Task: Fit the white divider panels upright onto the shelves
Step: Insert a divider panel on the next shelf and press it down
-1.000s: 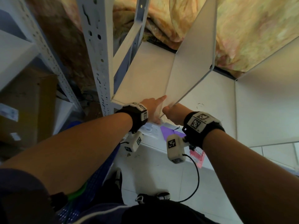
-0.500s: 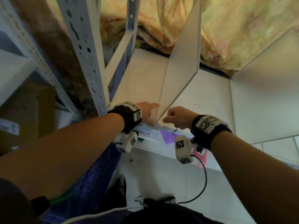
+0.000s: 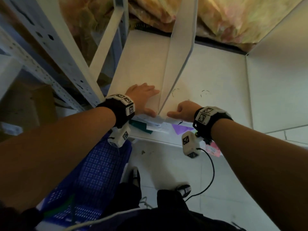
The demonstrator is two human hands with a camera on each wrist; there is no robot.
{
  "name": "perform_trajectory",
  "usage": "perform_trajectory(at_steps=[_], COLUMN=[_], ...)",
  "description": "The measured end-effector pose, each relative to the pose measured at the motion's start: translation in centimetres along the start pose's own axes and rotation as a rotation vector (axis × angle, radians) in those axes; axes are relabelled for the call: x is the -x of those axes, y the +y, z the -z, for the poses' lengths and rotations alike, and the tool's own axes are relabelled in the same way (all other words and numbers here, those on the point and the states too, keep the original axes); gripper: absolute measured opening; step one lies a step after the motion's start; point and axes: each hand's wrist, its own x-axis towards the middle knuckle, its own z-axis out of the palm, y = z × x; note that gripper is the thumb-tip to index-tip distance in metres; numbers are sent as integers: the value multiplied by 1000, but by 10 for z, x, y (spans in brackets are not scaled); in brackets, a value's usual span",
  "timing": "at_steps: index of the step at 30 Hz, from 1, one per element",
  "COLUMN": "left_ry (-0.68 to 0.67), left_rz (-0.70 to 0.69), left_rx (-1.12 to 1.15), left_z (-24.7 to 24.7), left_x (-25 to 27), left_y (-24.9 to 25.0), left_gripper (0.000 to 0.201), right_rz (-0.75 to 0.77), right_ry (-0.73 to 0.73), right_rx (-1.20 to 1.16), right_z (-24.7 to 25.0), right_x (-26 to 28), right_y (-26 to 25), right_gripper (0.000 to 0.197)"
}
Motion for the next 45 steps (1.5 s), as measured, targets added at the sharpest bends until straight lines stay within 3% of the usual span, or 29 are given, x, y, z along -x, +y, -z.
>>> perform_trajectory(at_steps=[10,17,21,27,37,45], left_ry=[7,13,51,78,9,-33], left_rz=[-35,116,116,93,62,174], left_rx=[-66,-28,-74,-175,-330,-420], left_z=[10,-5,3,13,34,31], left_x=[-7,-4,-4,-4,-2,0], left_y=[8,46,46,50,70,106], left_gripper=[108,107,116,122,118,126], right_rz=[-28,93,143,93,158,178], right_ry=[15,21,7,88,27,36], right_rx=[-63,-84,-79,-105,-118,-138], right_z=[-1,-5,1,-6,0,-2], right_x=[-14,-9,-7,-5,-2,-5], right_y=[10,22,32,63,69,75], right_gripper=[54,39,29,31,33,29])
